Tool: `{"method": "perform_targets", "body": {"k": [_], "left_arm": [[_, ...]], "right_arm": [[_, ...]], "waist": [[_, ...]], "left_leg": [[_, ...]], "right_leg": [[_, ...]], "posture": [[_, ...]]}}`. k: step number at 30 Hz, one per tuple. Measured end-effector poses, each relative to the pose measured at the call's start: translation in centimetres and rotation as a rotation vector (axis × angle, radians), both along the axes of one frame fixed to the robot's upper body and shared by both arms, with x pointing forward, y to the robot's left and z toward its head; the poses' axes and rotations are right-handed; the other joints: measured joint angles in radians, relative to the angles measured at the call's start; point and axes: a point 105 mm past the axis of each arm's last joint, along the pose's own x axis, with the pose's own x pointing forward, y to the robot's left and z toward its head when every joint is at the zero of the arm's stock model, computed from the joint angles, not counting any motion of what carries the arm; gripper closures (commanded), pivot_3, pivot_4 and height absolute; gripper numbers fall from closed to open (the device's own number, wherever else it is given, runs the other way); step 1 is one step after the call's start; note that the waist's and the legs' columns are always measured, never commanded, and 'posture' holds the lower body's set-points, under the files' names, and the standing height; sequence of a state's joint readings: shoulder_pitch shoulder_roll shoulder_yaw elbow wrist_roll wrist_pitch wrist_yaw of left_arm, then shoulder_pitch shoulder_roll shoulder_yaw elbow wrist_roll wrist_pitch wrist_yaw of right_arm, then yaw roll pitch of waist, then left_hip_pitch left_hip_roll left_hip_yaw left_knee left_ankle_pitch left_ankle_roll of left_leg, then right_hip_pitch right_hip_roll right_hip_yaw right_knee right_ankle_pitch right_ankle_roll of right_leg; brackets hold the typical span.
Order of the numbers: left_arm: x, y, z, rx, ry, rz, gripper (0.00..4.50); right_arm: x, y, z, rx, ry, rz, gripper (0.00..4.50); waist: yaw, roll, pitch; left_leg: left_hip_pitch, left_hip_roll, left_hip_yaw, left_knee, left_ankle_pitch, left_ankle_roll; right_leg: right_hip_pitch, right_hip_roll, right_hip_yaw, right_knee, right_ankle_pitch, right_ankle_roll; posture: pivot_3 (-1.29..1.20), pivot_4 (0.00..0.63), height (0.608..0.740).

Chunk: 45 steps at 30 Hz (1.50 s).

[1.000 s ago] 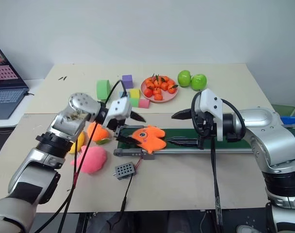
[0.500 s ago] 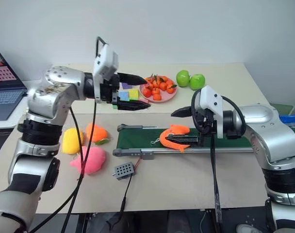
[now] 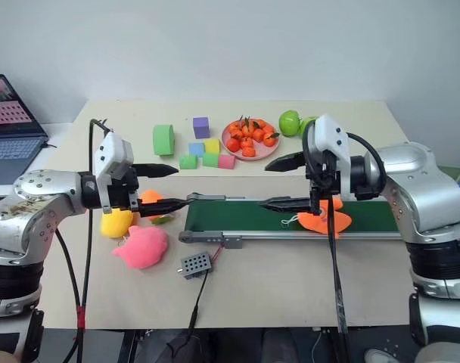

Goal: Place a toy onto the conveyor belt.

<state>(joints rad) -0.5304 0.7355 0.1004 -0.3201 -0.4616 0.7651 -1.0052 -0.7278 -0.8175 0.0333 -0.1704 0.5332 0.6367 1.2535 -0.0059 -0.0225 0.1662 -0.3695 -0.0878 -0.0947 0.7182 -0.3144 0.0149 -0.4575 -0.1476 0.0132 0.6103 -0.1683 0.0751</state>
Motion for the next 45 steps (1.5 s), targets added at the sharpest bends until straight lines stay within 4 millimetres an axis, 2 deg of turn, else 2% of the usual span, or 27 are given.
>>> {"method": "perform_targets", "body": {"k": [5,9,17,28,34,45], "left_arm": [[0.2,-0.2,0.4,-0.043,-0.02,0.036,0.04],[0.4,-0.4,1.1,-0.074,-0.015,0.049,0.04],[0.8,-1.3,2.8,-0.133,-0.03,0.028,0.04],[1.1,-3.5,2.7,-0.164,-0.015,-0.021,0.04],[1.5,-3.5,2.1,-0.157,0.008,-0.017,0.04],[1.7,-3.7,2.4,-0.146,-0.003,-0.025,0.04]], "right_arm": [[0.4,0.5,0.0,0.038,0.015,0.005,0.0],[0.5,0.7,0.4,0.038,0.01,0.021,0.0],[0.7,0.7,-0.1,0.024,0.034,0.028,0.0],[0.7,0.3,0.1,0.007,0.022,0.008,0.0],[0.7,0.0,0.0,0.001,0.02,-0.008,0.0],[0.8,0.0,0.0,0.009,0.014,-0.025,0.0]], "waist": [[-0.004,0.0,0.0],[-0.006,0.0,0.0],[-0.008,0.0,0.0],[-0.007,0.0,0.0],[-0.009,0.0,0.0],[-0.008,0.0,0.0]], "left_leg": [[0.0,0.0,0.0,-0.002,0.0,0.0],[0.0,0.0,0.0,-0.002,0.0,0.0],[0.0,0.0,0.0,-0.002,0.0,0.0],[0.0,0.0,0.0,-0.002,0.0,0.0],[0.0,0.0,0.0,-0.002,0.0,0.0],[0.0,0.0,0.0,-0.002,0.0,0.0]], "right_leg": [[-0.001,0.0,0.0,0.0,0.0,0.0],[-0.001,0.0,0.0,0.0,0.0,0.0],[-0.001,0.0,0.0,0.001,0.0,0.0],[0.0,0.0,0.0,0.001,0.0,0.0],[-0.001,0.0,0.0,0.001,0.0,0.0],[0.0,0.0,0.0,0.0,0.0,0.0]], "posture": [[0.0,0.15,0.74],[0.0,0.15,0.74],[0.0,0.15,0.74],[0.0,0.15,0.74],[0.0,0.15,0.74],[0.0,0.15,0.74]]}}
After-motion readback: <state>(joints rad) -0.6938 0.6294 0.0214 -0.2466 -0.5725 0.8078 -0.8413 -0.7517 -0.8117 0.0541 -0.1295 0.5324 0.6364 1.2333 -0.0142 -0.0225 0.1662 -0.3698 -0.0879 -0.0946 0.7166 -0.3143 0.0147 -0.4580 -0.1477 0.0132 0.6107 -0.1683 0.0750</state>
